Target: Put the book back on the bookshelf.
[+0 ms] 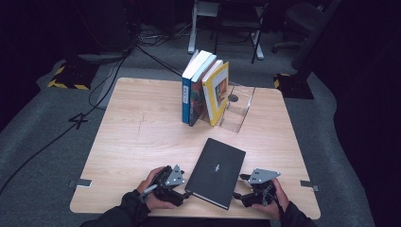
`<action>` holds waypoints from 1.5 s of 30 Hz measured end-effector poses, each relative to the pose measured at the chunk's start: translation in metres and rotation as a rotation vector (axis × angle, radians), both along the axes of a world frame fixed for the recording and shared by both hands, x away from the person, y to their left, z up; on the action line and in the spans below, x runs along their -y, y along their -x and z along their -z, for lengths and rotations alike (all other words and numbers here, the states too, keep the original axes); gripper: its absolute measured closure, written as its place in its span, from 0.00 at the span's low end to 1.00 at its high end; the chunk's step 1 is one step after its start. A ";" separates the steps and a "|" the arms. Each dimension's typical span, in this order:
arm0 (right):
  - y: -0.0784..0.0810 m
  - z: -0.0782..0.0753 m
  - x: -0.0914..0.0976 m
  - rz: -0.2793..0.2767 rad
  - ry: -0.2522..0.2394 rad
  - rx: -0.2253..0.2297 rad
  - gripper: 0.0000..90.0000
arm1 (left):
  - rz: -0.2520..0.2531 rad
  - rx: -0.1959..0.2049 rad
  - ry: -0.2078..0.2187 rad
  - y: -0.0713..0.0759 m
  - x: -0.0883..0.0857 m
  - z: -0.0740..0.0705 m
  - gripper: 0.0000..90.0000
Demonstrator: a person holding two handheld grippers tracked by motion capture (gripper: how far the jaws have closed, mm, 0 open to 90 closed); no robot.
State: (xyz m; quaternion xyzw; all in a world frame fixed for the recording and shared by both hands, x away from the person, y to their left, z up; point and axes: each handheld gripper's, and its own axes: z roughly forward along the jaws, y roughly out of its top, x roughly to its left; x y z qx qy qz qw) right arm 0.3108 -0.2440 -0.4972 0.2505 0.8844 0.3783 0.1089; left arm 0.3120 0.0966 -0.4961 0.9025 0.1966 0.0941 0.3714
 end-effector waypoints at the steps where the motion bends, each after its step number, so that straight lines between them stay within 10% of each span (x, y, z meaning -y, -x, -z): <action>1: -0.003 0.000 -0.001 0.004 -0.001 0.002 0.27 | 0.010 -0.003 0.001 -0.004 0.001 0.000 0.24; 11: -0.022 -0.003 0.004 0.054 0.040 0.057 0.32 | 0.027 -0.044 0.033 -0.023 0.013 0.003 0.28; 20: -0.023 -0.028 0.030 0.117 -0.092 0.077 0.33 | 0.034 -0.049 0.007 -0.023 0.024 0.005 0.26; 34: -0.014 -0.002 0.008 -0.002 0.012 -0.021 0.30 | 0.028 -0.032 0.012 -0.021 0.022 0.004 0.25; 45: -0.011 -0.003 0.001 -0.025 -0.034 0.004 0.29 | 0.017 -0.016 0.039 -0.021 0.017 -0.003 0.25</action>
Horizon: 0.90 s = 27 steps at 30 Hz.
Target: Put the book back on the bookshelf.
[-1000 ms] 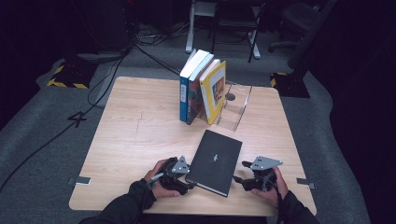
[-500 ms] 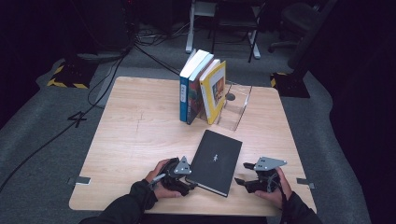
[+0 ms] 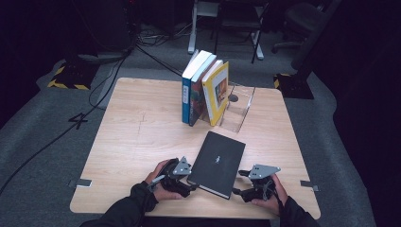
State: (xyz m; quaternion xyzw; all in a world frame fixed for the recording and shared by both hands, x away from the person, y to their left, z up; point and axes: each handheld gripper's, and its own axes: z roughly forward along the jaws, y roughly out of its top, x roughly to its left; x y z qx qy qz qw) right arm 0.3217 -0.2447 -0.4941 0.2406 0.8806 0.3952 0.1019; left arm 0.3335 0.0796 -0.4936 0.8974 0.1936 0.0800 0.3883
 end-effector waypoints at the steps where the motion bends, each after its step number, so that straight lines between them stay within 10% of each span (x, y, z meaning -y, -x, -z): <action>1: 0.000 -0.001 -0.001 0.000 -0.003 0.004 0.29 | -0.002 0.000 0.006 0.000 0.000 -0.001 0.25; 18: -0.001 -0.030 -0.020 0.043 -0.100 0.093 0.28 | 0.044 0.123 0.009 0.020 0.018 -0.021 0.22; 27: -0.007 -0.044 -0.040 0.064 -0.105 0.156 0.28 | -0.022 0.172 0.018 0.016 0.027 -0.025 0.18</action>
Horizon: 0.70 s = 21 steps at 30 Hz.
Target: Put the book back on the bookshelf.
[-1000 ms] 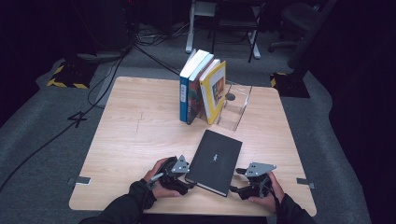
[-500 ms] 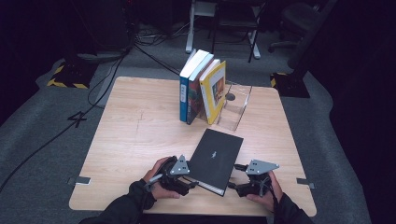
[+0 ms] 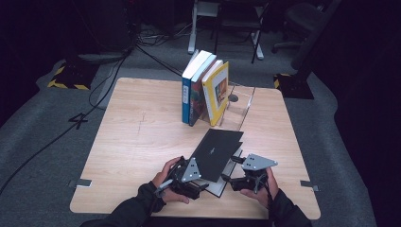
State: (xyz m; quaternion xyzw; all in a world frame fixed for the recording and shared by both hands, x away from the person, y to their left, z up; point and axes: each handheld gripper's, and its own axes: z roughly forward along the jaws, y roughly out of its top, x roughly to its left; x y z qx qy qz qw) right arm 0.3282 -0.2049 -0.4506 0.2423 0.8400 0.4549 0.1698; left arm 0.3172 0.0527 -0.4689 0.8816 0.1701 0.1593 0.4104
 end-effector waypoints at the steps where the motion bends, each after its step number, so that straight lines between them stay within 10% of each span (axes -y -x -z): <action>1: -0.001 -0.002 -0.003 0.000 0.004 0.008 0.28 | -0.013 0.004 0.001 -0.001 0.000 0.000 0.18; 13: -0.012 -0.012 -0.029 0.009 0.037 0.074 0.27 | -0.157 0.063 0.019 -0.015 0.000 -0.001 0.32; 21: -0.013 -0.019 -0.018 -0.011 -0.023 0.059 0.32 | -0.127 0.125 -0.013 -0.013 -0.001 -0.004 0.47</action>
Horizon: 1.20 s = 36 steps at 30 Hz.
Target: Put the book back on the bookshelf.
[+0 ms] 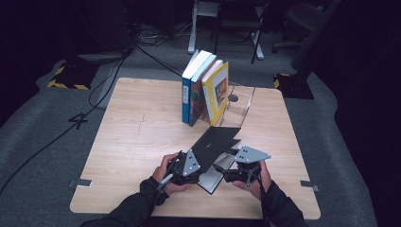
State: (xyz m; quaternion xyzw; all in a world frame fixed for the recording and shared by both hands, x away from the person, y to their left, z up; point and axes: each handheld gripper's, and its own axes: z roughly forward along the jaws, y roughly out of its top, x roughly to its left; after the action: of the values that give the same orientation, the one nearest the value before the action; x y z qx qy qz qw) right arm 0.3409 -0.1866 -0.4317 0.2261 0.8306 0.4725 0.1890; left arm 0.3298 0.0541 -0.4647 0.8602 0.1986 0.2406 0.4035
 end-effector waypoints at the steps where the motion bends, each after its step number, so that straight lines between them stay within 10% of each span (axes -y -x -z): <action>1: 0.001 -0.002 0.005 -0.011 -0.005 0.002 0.32 | 0.007 0.017 -0.002 0.000 -0.002 -0.001 0.50; 7: 0.002 -0.008 0.018 0.000 -0.009 0.041 0.30 | 0.048 0.022 0.036 -0.003 -0.016 -0.008 0.61; 15: 0.007 -0.021 0.033 0.000 -0.022 0.074 0.28 | 0.156 -0.077 0.123 -0.003 -0.040 -0.018 0.64; 25: 0.000 -0.002 0.058 0.056 0.018 0.059 0.27 | 0.174 -0.135 0.192 -0.004 -0.060 -0.019 0.66; 36: -0.028 0.024 0.057 -0.035 -0.058 -0.050 0.23 | 0.289 -0.171 0.212 -0.001 -0.061 -0.018 0.65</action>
State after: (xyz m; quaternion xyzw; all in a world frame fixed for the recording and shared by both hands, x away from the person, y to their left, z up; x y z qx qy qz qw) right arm 0.3693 -0.2434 -0.4562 0.2287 0.8248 0.4938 0.1533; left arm 0.3303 0.1146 -0.4465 0.8497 0.1306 0.0840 0.5039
